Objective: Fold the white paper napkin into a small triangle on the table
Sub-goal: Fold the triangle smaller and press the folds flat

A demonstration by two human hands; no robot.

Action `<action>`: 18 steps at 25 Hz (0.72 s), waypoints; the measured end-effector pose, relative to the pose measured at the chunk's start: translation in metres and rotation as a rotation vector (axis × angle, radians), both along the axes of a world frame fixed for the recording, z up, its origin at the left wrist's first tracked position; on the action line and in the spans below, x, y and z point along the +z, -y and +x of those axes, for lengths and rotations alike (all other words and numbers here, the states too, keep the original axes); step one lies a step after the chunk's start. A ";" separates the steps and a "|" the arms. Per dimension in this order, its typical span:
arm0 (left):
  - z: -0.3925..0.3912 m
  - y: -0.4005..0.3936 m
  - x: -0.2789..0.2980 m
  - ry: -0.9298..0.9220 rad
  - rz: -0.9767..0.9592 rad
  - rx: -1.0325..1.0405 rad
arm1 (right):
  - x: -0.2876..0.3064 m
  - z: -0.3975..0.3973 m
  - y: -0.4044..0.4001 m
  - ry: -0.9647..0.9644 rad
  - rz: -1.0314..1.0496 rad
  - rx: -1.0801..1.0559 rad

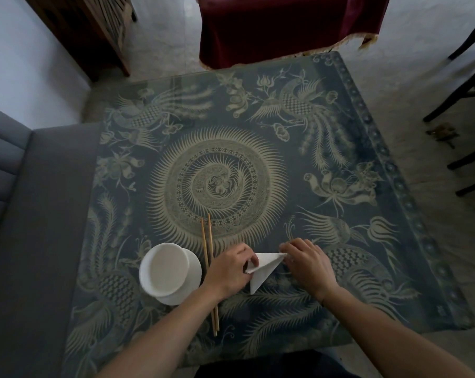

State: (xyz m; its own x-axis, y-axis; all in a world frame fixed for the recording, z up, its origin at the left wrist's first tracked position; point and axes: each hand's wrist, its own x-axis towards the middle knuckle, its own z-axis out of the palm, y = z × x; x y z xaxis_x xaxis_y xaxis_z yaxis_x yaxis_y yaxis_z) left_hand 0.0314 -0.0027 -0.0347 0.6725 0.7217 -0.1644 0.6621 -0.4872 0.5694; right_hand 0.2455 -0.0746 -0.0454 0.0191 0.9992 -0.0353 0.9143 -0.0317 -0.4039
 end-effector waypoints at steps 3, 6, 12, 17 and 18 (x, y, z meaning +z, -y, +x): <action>-0.005 0.014 -0.003 -0.018 0.008 -0.031 | 0.001 0.000 0.008 0.060 0.014 0.098; -0.008 0.025 -0.007 -0.055 0.016 -0.058 | 0.002 -0.002 0.018 0.127 0.003 0.200; -0.015 0.032 -0.011 -0.113 0.053 -0.110 | 0.002 -0.005 0.031 0.169 -0.049 0.319; -0.019 0.034 -0.010 -0.135 0.073 -0.164 | 0.003 -0.007 0.031 0.191 -0.070 0.315; -0.019 0.035 -0.009 -0.132 0.086 -0.159 | 0.003 -0.007 0.031 0.195 -0.074 0.308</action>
State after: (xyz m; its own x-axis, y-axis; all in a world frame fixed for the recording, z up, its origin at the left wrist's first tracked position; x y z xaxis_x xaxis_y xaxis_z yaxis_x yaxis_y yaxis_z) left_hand 0.0125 -0.0374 -0.0436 0.7558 0.6232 -0.2009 0.6389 -0.6346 0.4349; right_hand 0.2381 -0.1061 -0.0428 -0.2683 0.9541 -0.1328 0.9451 0.2339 -0.2283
